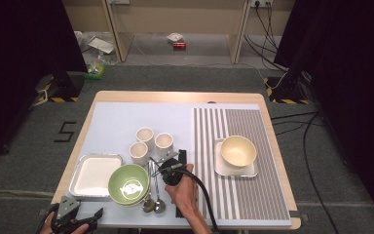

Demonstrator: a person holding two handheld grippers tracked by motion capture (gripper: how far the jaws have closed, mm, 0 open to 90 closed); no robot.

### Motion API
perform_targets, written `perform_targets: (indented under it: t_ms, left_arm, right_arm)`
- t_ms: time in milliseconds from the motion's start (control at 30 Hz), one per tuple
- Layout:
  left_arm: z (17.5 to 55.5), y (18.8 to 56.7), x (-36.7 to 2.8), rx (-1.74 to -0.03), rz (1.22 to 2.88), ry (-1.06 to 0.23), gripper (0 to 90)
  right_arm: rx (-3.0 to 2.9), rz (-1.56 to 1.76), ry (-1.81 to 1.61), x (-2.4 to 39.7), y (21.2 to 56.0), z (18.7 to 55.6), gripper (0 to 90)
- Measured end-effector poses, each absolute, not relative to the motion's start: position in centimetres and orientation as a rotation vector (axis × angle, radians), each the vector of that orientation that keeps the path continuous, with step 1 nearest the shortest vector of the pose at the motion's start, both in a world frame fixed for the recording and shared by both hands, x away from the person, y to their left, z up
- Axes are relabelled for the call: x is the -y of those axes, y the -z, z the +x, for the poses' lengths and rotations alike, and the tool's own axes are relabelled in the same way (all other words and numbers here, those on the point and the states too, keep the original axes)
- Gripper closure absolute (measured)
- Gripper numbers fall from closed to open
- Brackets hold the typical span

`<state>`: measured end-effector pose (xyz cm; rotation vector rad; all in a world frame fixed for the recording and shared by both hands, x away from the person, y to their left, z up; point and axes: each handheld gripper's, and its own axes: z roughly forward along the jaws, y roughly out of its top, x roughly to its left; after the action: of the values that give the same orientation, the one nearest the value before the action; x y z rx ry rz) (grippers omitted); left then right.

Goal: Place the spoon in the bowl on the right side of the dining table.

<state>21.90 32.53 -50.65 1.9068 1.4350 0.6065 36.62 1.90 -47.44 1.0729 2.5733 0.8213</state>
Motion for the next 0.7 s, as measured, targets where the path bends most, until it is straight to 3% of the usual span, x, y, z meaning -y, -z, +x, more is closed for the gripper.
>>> perform_targets:
  t_ms: [700]
  left_arm:
    - [21.88, 50.52, -32.59, -1.437, 1.92, -0.584, 12.7]
  right_arm:
    - [-2.541, 1.126, -0.888, -0.97, 46.96, 37.04, 90.0]
